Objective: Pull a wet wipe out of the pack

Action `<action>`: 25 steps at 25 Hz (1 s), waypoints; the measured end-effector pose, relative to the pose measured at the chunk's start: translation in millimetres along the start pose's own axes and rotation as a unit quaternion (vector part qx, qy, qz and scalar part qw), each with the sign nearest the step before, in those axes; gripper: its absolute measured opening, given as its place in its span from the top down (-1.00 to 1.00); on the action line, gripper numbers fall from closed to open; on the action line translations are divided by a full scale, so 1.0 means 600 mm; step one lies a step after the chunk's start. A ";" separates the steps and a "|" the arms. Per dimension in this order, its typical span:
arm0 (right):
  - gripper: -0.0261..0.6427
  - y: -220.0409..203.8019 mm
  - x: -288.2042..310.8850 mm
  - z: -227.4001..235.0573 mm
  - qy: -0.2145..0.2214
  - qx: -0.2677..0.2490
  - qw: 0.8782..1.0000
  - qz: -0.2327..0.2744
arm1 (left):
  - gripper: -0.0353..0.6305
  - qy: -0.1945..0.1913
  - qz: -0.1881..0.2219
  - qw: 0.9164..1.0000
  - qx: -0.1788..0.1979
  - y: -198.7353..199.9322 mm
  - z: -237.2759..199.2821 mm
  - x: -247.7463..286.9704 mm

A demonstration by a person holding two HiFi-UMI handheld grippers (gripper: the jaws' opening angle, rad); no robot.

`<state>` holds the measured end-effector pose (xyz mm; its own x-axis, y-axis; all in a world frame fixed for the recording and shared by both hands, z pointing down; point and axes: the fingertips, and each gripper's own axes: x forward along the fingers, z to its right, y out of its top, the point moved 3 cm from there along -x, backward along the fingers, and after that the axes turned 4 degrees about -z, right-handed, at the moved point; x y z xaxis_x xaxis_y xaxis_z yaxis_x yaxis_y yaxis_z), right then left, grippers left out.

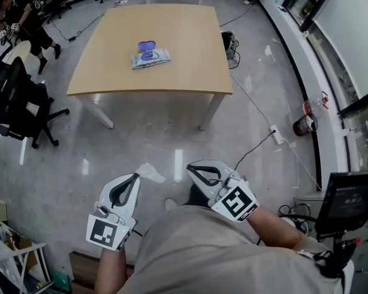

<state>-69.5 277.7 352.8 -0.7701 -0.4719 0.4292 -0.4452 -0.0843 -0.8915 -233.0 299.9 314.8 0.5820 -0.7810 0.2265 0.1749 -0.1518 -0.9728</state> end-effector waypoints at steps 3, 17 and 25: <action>0.91 0.005 -0.019 -0.022 -0.003 -0.010 1.000 0.003 | 0.87 -0.005 0.008 1.000 0.007 0.004 0.019 -0.010; 0.91 0.015 -0.024 -0.019 -0.004 -0.024 1.000 0.015 | 0.87 -0.017 0.005 1.000 0.005 0.001 0.020 0.015; 0.91 0.006 -0.039 -0.027 0.000 -0.021 1.000 0.023 | 0.87 -0.015 -0.002 1.000 0.004 -0.006 0.041 0.018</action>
<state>-60.5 302.6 341.9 -0.7908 -0.4740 0.3872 -0.4271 -0.0256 -0.9038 -207.6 306.9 322.1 0.6055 -0.7613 0.2320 0.1834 -0.1502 -0.9715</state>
